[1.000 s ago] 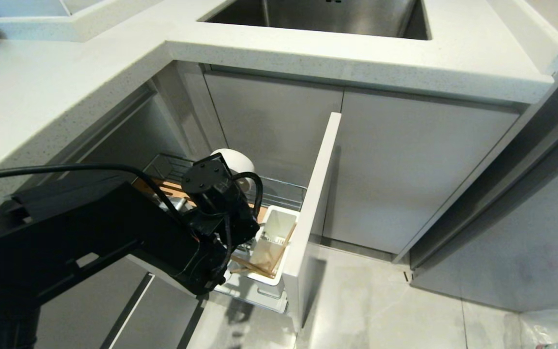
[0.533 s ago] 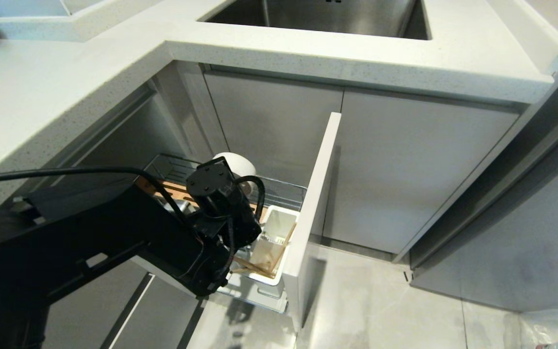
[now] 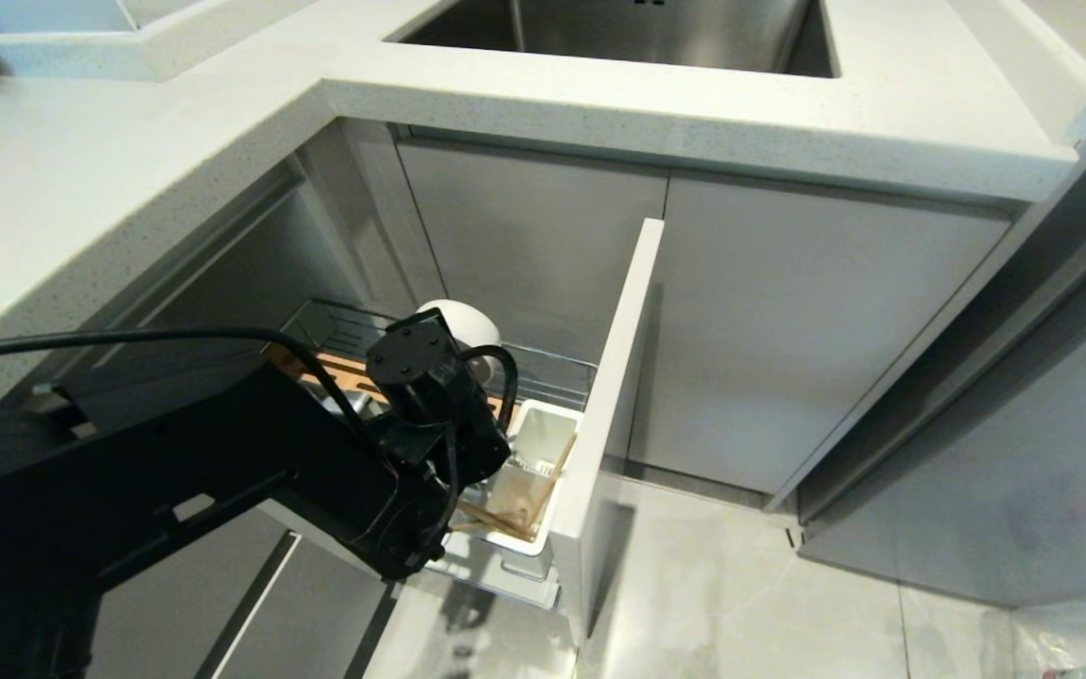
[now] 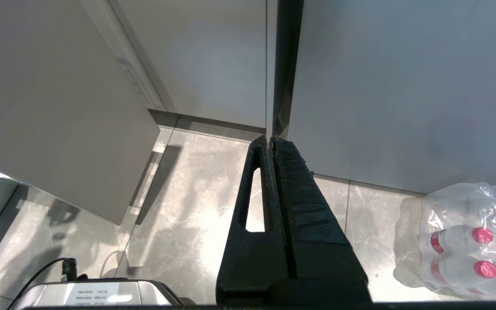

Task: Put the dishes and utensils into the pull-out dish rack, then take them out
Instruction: Pick up the bowl and place it in the cupboard

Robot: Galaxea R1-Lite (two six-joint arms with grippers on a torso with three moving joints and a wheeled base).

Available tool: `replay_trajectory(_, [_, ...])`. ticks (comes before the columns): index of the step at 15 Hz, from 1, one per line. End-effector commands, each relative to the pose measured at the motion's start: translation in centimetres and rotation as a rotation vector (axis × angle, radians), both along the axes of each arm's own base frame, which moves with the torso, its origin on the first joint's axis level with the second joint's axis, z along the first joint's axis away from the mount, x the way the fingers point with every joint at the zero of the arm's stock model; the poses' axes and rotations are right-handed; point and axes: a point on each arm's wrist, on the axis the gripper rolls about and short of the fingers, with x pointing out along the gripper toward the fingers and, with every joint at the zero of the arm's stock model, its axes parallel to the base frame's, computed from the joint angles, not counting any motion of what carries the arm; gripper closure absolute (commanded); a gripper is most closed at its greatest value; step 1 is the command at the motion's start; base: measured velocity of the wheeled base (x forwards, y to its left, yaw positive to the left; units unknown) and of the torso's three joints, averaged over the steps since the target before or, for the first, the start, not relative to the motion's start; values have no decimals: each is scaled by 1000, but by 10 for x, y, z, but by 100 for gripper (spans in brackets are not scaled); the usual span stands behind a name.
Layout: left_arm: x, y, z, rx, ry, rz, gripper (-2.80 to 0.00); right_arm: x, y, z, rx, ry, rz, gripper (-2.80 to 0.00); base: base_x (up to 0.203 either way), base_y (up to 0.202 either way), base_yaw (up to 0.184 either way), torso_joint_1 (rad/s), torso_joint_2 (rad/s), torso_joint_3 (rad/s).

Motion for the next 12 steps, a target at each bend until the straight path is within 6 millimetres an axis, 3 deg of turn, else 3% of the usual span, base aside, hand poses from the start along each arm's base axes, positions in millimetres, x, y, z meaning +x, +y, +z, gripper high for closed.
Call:
replay_trajectory(1, [0, 0, 1, -13, -9, 3, 0, 0, 0, 0, 0, 1, 0, 0, 0, 0, 0, 0, 0, 0])
replay_trajectory(3, [0, 0, 1, -13, -10, 3, 0, 0, 0, 0, 0, 1, 0, 0, 0, 0, 0, 0, 0, 0])
replay_trajectory(4, [-1, 0, 2, -11, -9, 2, -280, 0, 0, 0, 0, 1, 0, 0, 0, 0, 0, 0, 0, 0])
replay_trajectory(12, [-8, -3, 6, 2, -5, -10, -280, 0, 0, 0, 0, 1, 0, 0, 0, 0, 0, 0, 0, 0])
